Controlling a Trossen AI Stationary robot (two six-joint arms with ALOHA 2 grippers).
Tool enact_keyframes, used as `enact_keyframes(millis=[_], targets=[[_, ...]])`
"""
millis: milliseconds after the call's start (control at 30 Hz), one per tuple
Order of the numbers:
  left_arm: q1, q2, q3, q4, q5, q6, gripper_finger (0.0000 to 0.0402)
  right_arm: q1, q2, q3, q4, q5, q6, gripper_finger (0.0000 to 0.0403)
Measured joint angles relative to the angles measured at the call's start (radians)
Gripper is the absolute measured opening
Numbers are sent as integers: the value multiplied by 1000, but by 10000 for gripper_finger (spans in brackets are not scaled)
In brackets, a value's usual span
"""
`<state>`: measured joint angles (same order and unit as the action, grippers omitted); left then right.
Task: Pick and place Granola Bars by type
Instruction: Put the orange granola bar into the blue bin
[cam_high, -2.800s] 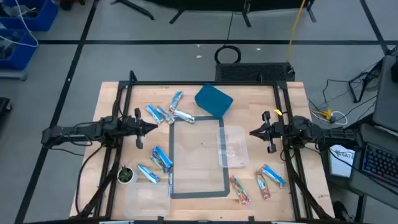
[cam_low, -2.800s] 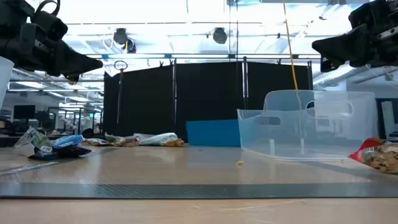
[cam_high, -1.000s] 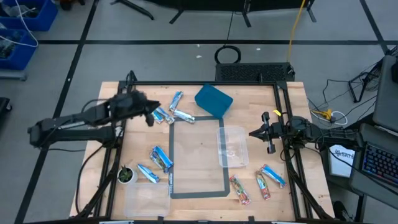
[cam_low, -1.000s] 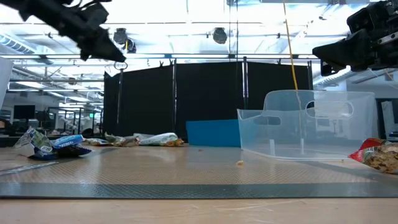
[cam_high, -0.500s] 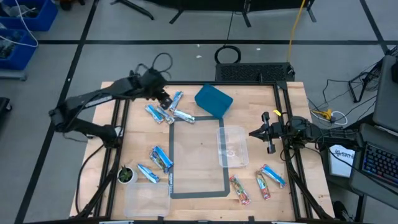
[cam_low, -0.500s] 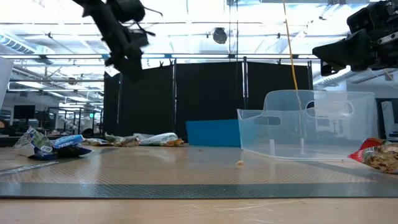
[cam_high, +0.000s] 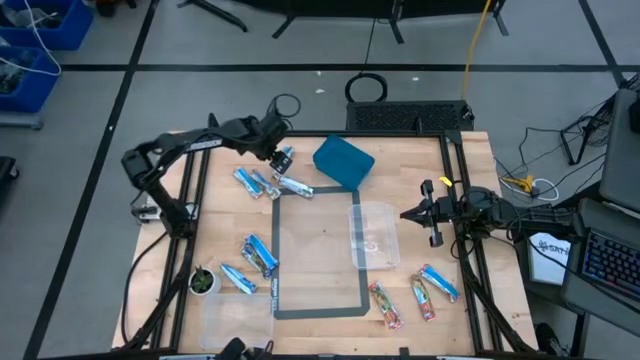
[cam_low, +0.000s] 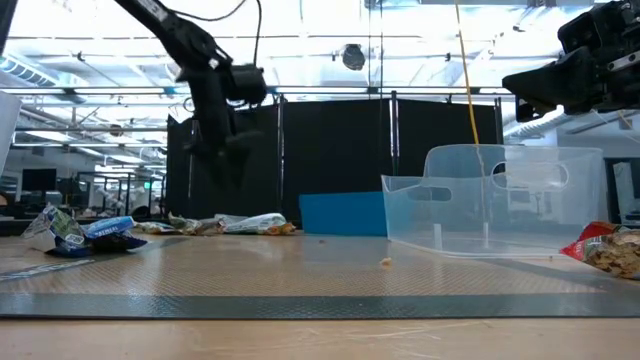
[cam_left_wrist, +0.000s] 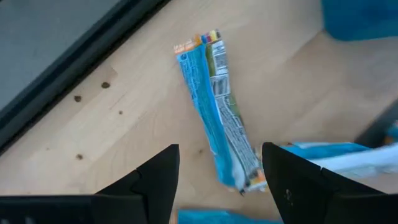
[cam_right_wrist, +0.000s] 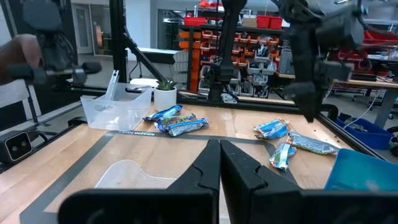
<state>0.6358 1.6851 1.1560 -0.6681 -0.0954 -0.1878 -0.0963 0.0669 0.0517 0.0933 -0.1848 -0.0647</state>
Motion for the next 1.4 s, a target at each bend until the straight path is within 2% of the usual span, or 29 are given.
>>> enact_keyframes(millis=[300, 433, 700, 1400], targets=[[0, 128, 0, 28, 47, -7, 228, 0, 0, 0, 0, 0, 0, 4], [0, 153, 0, 32, 38, -9, 228, 0, 0, 0, 0, 0, 0, 4], [0, 152, 0, 35, 0, -9, 228, 0, 0, 0, 0, 0, 0, 4], [-4, 151, 0, 41, -10, 9, 227, 0, 0, 0, 0, 0, 0, 4]])
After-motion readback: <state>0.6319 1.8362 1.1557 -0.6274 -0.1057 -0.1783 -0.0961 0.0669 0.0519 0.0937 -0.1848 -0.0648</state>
